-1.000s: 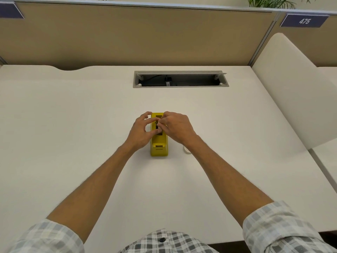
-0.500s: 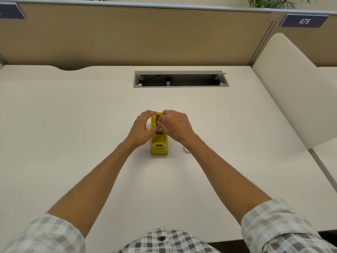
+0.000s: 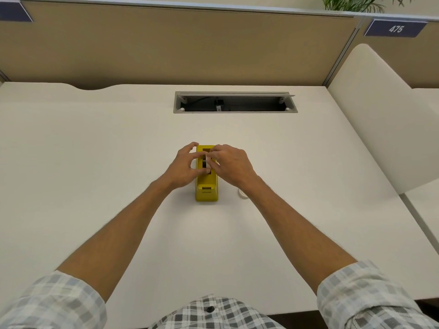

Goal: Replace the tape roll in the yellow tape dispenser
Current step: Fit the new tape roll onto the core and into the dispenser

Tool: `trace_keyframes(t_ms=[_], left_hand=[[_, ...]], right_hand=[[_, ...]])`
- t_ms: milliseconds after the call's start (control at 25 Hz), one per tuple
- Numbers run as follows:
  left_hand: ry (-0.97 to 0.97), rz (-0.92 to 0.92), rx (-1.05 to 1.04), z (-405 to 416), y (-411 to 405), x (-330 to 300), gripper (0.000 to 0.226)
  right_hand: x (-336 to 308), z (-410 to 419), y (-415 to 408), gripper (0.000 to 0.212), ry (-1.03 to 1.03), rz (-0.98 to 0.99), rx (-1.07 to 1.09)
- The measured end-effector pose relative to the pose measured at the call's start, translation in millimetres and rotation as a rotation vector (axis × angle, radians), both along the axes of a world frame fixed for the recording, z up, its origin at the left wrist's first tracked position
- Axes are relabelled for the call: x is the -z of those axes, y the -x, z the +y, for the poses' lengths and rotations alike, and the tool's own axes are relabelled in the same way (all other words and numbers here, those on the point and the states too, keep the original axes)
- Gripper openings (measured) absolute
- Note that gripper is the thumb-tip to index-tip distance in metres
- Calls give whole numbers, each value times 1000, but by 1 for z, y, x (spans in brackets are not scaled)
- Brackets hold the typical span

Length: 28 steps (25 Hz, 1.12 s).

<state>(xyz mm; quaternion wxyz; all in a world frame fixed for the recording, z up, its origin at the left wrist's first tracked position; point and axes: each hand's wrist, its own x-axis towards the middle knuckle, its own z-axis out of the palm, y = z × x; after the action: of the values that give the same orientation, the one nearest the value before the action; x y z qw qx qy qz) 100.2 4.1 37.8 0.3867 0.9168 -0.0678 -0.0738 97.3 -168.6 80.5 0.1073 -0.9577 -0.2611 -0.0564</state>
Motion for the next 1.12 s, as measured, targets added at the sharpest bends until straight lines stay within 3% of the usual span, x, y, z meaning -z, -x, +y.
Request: trace_keyframes(t_ms=[160,480,640,760,920,1120], left_hand=[[-14,-39,-25,-1,2,0,62],[63,-223,-44,-7,14,1,46],[164,-189,-68,-9,18,-2,32],[202,-182,-80,-10,13,-7,26],[-6,-120,-45,-12,10,-6,37],[-33,-131,8,-8,7,-8,38]], right_hand=[[1,0,0,30,-4,41,-7],[1,4,-2,27,-30,-14,36],[4,6,-2,25,-125,27,109],[9,8,-2,21,-285,125,229],[19,7,1,15,-616,306,415],[25,7,1,18,-739,354,451]])
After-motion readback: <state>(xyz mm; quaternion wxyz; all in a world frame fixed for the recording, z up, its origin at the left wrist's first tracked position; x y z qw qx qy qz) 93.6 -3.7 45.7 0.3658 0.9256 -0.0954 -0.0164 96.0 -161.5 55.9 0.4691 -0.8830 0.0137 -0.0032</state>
